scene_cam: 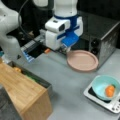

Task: Pick up the pan. Place the pan on the table. Pick up the bowl. Place the bowl on the stove.

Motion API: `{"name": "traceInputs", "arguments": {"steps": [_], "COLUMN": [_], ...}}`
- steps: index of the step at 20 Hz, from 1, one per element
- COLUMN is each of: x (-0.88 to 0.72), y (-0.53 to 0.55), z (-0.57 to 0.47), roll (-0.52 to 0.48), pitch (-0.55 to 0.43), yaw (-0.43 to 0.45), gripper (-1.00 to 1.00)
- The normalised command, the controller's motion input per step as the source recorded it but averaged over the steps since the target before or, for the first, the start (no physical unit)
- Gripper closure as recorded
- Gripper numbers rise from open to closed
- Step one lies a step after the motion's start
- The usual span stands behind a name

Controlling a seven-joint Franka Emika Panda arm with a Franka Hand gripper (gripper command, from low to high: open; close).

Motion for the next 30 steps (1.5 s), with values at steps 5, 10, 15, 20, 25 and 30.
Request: {"name": "traceInputs", "arguments": {"steps": [5,10,15,20,25,30], "x": [0.31,0.38,0.63,0.72,0.58,0.44], "y": [-0.12,-0.21,-0.43,-0.46,-0.28,-0.2], "z": [0.21,0.17,0.31,0.32,0.24,0.16], "roll": [0.114,0.118,0.108,0.081,0.054,0.042], "pitch": [0.213,0.197,0.181,0.186,0.191,0.148], "yaw": [-0.027,0.054,0.114,0.116,0.071,0.033], "gripper": [1.0,1.0,1.0,1.0,1.0,1.0]}}
